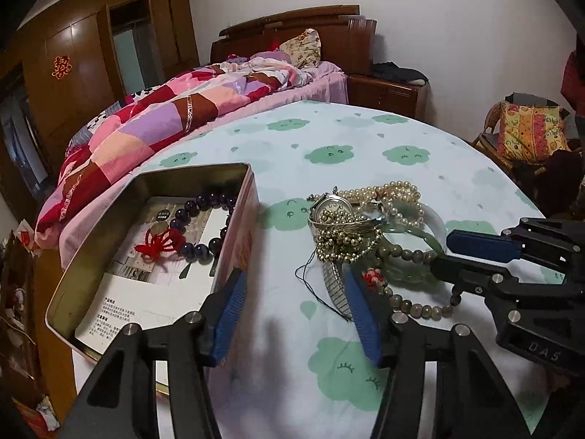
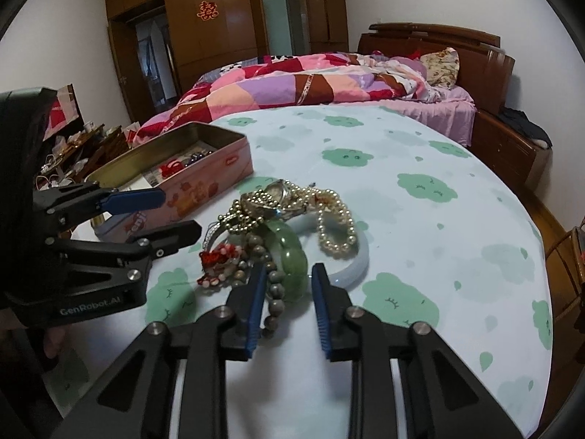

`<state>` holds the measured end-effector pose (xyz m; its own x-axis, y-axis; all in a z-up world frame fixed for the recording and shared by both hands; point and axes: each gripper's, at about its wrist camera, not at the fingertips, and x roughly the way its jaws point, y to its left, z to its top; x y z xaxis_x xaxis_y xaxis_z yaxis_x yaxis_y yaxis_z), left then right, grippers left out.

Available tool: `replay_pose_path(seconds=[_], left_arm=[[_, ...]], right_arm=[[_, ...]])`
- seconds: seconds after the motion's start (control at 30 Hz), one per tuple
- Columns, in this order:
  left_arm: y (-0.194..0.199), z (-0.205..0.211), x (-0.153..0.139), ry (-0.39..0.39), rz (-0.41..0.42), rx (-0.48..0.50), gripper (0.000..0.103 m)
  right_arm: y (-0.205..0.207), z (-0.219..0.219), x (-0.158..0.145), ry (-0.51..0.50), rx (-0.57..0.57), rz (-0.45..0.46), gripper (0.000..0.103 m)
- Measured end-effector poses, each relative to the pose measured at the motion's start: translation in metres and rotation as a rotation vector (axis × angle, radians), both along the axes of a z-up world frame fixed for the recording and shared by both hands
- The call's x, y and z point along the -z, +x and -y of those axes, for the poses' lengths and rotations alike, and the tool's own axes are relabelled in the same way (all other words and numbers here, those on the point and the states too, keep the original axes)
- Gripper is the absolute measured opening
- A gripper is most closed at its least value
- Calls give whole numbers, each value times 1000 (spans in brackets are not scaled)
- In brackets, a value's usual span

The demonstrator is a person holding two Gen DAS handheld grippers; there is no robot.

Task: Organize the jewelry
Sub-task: 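Close the right tool on the grey bead bracelet while the left tool grips its red knot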

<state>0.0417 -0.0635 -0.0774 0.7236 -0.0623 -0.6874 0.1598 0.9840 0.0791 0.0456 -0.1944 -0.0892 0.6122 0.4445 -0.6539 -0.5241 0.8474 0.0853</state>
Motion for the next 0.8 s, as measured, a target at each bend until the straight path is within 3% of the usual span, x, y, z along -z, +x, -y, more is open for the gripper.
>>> replay_pose_path(seconds=[0.3,0.47,0.63,0.8], left_arm=[[-7,-1,-1,0,11,-5,56],[-7,4,1,7,6,7,56],[-7,15,7,24,-15,49,43],[-10,17,1,-4,0,69,43]], right_arm=[[-3,-5,2,-14,-35,1,12],[1,3,0,35,-5,-16,12],[2,7,-1,43,37,-24,14],[3,13,0,57,47,-41,14]])
